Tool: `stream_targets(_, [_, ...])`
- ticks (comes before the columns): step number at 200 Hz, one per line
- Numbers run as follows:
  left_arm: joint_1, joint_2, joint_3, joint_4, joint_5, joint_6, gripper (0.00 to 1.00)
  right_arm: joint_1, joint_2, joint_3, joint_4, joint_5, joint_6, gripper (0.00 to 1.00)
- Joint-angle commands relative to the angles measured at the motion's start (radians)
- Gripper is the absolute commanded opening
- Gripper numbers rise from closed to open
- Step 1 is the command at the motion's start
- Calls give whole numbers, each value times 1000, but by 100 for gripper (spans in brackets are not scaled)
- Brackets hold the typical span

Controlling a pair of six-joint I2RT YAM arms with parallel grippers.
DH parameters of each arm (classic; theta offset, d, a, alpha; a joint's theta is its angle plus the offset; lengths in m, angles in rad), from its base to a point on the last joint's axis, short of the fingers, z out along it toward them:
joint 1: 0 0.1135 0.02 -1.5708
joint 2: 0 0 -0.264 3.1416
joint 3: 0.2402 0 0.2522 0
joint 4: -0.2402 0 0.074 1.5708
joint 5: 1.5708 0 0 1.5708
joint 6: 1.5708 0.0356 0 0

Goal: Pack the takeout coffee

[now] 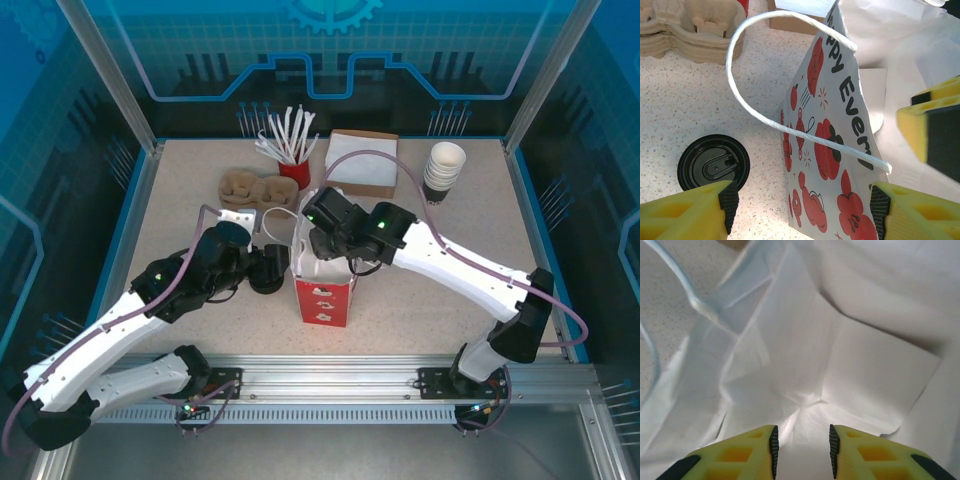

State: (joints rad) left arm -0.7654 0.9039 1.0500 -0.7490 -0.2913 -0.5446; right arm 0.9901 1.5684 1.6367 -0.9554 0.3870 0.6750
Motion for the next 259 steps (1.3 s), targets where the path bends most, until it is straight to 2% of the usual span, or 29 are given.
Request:
stream_targets(1, [10, -11, -8, 21, 6, -2, 71, 14, -37, 58, -36, 26, -34, 35])
stream_targets(66, [19, -21, 23, 31, -14, 13, 72, 12, -85, 122, 8, -27, -124, 36])
stream_targets(95, [31, -48, 32, 62, -74, 58, 74, -6, -154, 107, 37, -6, -178, 40])
stream_targets(125, [65, -118, -14, 160, -179, 144, 81, -62, -270, 27, 63, 67, -212, 46])
stream_targets(156, [150, -192, -101, 285, -306, 226, 91, -175, -437, -153, 145, 82, -256, 56])
stream_targets(188, [292, -227, -225, 437, -368, 258, 99, -379, -573, -354, 222, 30, -295, 68])
stream_targets(208, [368, -234, -333, 585, -383, 308, 99, -501, -635, -487, 306, 31, -330, 74])
stream_targets(222, [419, -233, -425, 705, -381, 345, 99, -586, -677, -610, 425, -5, -364, 82])
stream_targets(240, [487, -222, -549, 861, -359, 378, 99, -690, -694, -774, 596, -89, -396, 99])
stream_targets(259, [547, -191, -665, 1006, -329, 405, 99, -763, -637, -886, 726, -103, -431, 100])
